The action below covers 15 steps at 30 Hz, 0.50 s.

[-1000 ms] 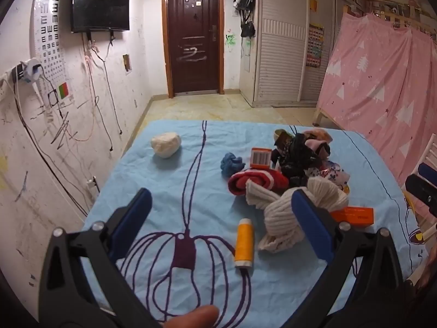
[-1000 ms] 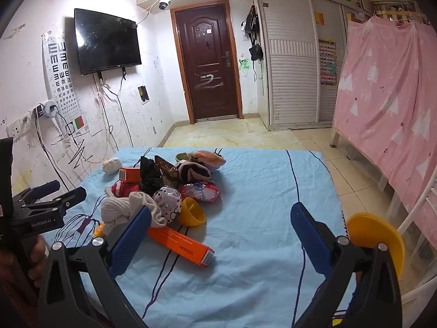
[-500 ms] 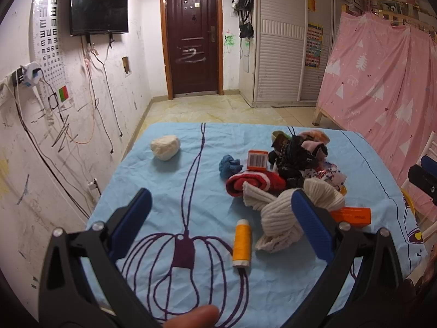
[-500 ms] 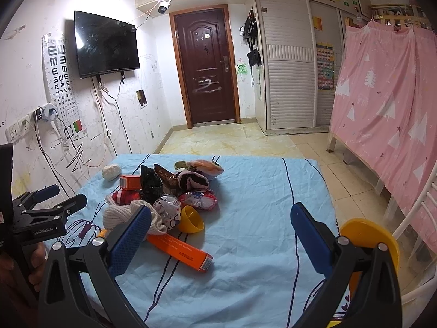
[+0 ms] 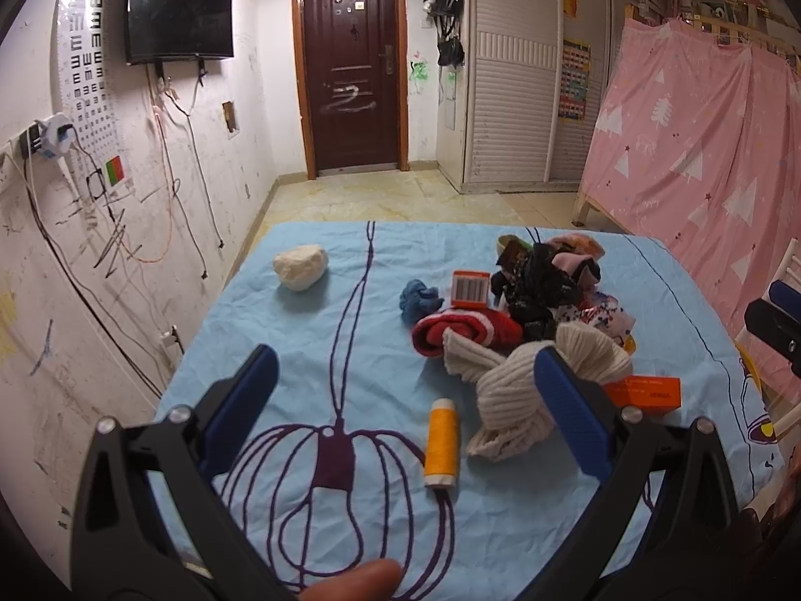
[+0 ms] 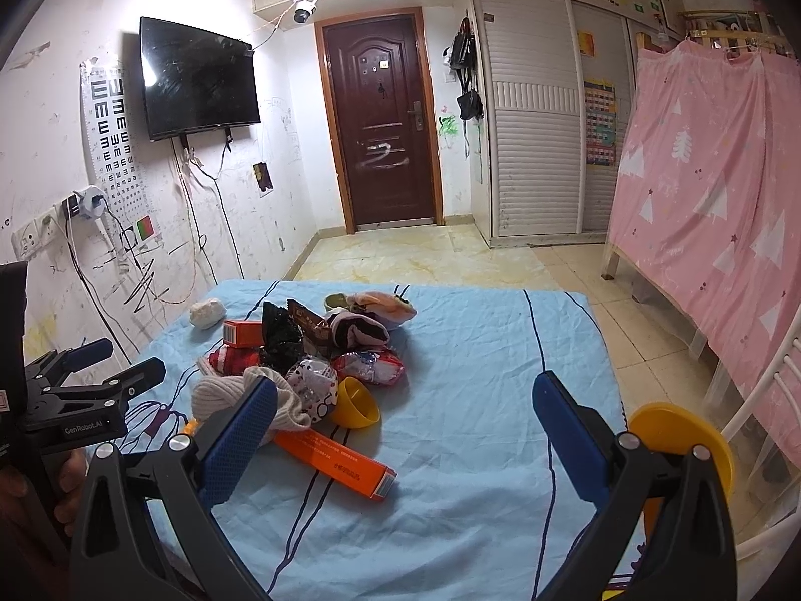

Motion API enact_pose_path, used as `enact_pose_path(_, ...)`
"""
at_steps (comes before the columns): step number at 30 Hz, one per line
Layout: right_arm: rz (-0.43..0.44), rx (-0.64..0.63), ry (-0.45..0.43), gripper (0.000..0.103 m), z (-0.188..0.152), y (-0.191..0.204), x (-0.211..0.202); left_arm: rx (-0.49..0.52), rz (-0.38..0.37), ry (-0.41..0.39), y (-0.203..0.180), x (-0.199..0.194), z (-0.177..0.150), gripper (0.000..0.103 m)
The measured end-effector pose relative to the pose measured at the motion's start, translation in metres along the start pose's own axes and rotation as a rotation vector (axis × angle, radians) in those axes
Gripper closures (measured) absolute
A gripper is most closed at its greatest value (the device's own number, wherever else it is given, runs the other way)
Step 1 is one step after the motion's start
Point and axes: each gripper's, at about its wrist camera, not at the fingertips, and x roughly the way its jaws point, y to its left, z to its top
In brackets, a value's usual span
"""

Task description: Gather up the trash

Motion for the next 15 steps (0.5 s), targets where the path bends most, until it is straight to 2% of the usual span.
enact_pose_path(15,0.001,-0.002,0.002,0.008,-0.0022,0.0012,0.0036,0.001,-0.001,0.001,-0.0002,-0.0001,0.0001,0.005)
